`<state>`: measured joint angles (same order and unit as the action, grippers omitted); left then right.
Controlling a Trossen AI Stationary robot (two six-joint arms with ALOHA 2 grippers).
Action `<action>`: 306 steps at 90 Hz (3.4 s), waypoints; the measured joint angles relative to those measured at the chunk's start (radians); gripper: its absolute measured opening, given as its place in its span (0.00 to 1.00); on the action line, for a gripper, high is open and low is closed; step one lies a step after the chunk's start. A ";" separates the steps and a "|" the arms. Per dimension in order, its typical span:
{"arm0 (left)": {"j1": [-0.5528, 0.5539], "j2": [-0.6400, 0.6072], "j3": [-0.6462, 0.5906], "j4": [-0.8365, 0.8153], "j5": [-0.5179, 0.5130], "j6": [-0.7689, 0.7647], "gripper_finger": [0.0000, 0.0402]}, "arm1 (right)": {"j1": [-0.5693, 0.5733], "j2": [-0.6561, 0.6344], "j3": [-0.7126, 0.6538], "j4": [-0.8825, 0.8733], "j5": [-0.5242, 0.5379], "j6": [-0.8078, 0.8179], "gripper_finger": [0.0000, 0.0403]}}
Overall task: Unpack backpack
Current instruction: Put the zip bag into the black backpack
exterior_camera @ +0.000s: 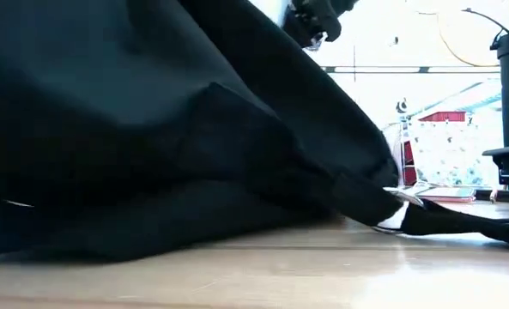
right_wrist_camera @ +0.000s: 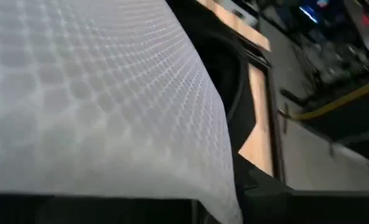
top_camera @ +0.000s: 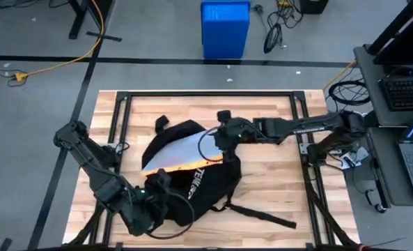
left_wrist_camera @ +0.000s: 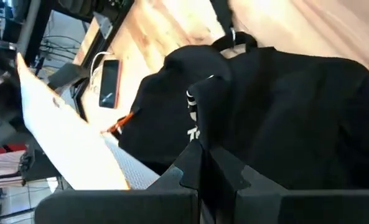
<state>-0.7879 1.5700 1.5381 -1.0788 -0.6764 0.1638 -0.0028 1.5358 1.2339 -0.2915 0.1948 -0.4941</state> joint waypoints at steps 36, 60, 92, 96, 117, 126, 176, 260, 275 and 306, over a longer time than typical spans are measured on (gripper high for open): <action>0.003 0.000 -0.005 0.013 -0.024 -0.227 0.00 | -0.030 0.034 0.000 -0.068 -0.118 0.021 0.01; -0.007 0.000 -0.005 0.070 -0.030 -0.518 0.19 | -0.012 0.034 0.000 -0.069 -0.115 0.074 0.01; -0.032 0.004 -0.005 0.326 -0.189 -0.579 0.53 | 0.052 0.034 -0.001 -0.079 -0.114 0.202 0.01; 0.000 0.018 -0.005 0.367 -0.176 -0.591 0.54 | 0.052 0.034 -0.001 -0.078 -0.114 0.201 0.01; 0.104 0.179 -0.009 0.363 -0.030 -0.644 0.45 | 0.012 0.015 -0.001 -0.099 -0.113 0.165 0.01; 0.140 0.235 -0.009 0.291 -0.038 -0.768 0.39 | 0.002 0.011 -0.001 -0.135 -0.118 0.161 0.01; 0.262 0.559 -0.008 0.154 0.178 -1.109 0.32 | 0.002 0.007 -0.001 -0.302 -0.115 0.178 0.01; -0.124 0.211 -0.010 0.014 0.180 -0.651 0.00 | 0.264 0.007 0.055 -0.368 -0.300 0.457 0.01; -0.185 0.200 -0.009 0.034 0.125 -0.569 0.00 | 0.296 0.007 0.117 -0.284 -0.299 0.421 0.01; -0.196 0.200 -0.009 0.155 0.030 -0.446 0.00 | 0.230 0.013 0.162 -0.138 -0.304 0.320 0.01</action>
<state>-0.9838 1.7695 1.5288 -0.9239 -0.6467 -0.2824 0.2268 1.5487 1.3956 -0.4290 -0.1088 -0.1740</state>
